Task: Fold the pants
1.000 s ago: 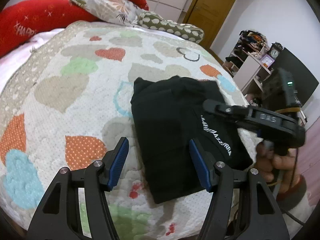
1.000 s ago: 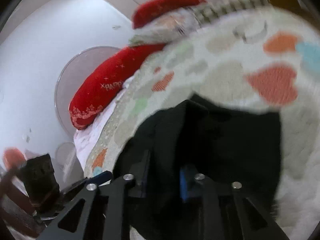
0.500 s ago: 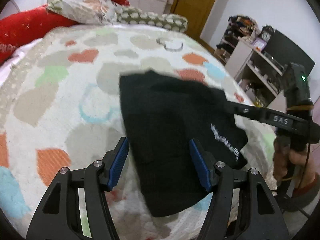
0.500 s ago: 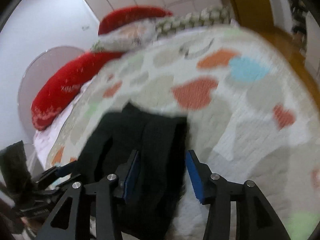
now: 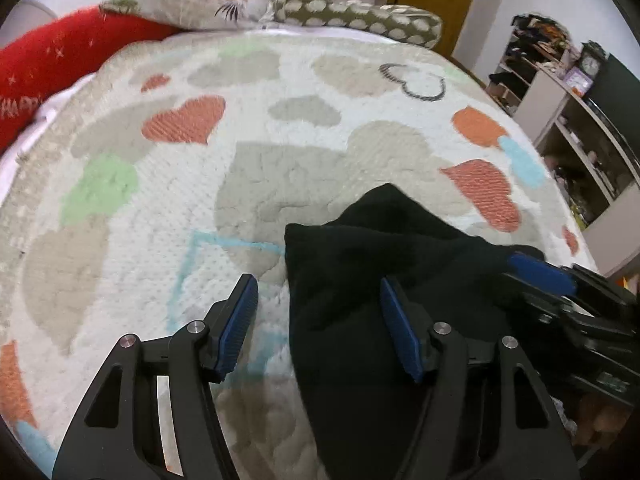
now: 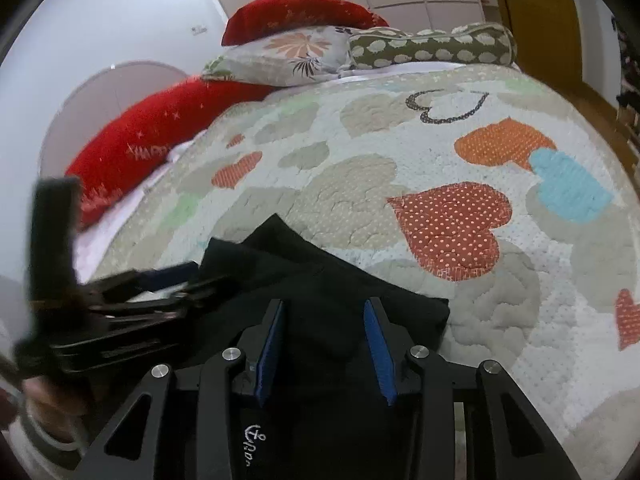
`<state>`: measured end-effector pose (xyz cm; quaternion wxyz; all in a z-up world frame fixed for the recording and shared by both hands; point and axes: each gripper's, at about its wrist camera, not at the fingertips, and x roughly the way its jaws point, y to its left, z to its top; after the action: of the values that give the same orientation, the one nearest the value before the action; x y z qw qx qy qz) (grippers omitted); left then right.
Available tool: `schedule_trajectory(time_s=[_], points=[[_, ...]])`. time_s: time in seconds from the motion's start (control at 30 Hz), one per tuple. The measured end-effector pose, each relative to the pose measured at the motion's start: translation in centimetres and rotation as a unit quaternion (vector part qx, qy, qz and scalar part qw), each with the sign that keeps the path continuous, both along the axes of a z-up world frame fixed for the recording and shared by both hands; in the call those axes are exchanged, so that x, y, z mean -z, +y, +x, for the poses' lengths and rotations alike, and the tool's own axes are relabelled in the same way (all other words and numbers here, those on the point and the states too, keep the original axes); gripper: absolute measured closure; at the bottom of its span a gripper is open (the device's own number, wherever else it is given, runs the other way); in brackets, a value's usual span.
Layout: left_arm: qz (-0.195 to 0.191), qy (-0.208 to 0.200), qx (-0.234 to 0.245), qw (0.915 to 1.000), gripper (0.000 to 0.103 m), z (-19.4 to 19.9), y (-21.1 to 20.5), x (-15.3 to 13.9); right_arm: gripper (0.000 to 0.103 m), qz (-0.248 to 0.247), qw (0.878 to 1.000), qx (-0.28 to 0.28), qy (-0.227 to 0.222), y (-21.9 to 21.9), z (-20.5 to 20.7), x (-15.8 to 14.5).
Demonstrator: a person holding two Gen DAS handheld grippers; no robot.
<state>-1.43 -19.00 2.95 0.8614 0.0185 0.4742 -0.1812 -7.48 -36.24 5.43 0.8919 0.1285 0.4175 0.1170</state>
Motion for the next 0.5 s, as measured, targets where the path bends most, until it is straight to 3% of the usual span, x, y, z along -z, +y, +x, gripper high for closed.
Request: schedule_trajectory(time_s=[0.3, 0.5], points=[[-0.032, -0.03, 0.007, 0.999, 0.039, -5.2, 2.7, -3.9, 0.063, -0.025, 0.999, -0.034, -0.02, 1.7, -4.7, -3.6], [-0.042, -0.024, 0.033, 0.9982, 0.039, -10.7, 2.2, -3.2, 0.063, -0.088, 0.995, -0.048, -0.006, 3.9, -8.9, -1.9]])
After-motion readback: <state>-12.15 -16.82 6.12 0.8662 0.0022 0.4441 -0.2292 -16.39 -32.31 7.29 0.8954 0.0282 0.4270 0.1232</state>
